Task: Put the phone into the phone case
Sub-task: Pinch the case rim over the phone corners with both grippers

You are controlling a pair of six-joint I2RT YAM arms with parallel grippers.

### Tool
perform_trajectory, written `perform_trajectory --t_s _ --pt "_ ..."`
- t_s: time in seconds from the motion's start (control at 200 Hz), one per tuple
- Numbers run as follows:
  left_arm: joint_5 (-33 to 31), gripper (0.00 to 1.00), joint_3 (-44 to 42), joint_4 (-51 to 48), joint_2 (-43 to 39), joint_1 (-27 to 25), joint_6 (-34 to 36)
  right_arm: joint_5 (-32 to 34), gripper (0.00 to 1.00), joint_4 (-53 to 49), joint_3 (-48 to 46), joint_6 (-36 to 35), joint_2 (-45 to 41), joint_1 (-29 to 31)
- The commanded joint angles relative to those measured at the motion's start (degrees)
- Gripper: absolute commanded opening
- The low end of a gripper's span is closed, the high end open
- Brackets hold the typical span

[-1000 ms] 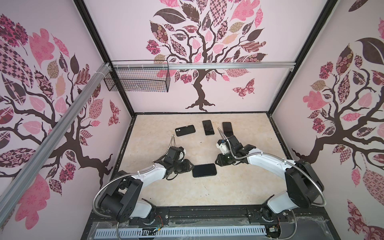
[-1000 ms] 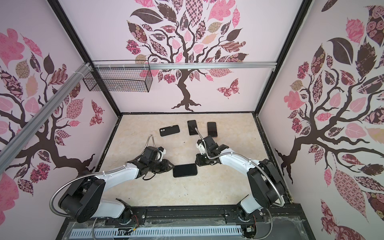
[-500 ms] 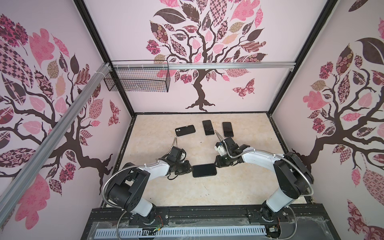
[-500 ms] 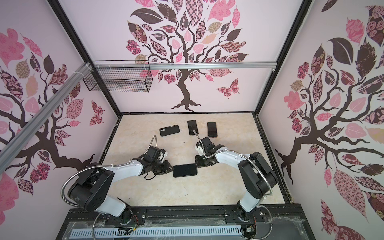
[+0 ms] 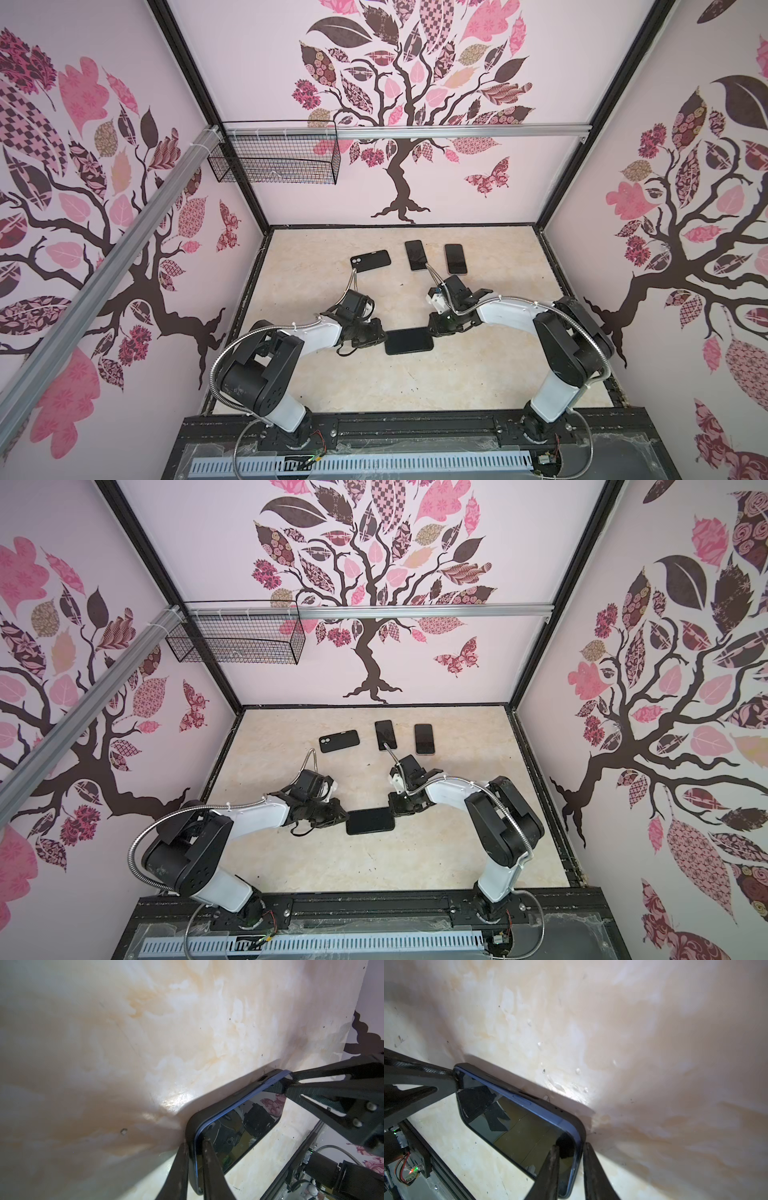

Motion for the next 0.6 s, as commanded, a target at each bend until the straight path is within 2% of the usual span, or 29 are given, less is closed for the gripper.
perform_trajectory --t_s 0.0,0.295,0.595 --pt "-3.46 0.12 1.84 -3.05 1.83 -0.39 0.34 1.59 0.24 -1.03 2.09 -0.12 2.18 -0.21" --pt "-8.42 0.09 5.93 -11.13 3.08 -2.49 1.88 2.49 0.24 -2.31 2.18 -0.82 2.27 -0.20" --pt "-9.66 0.09 5.74 -12.74 3.10 -2.55 1.94 2.69 0.20 -3.73 2.96 -1.35 2.36 -0.19"
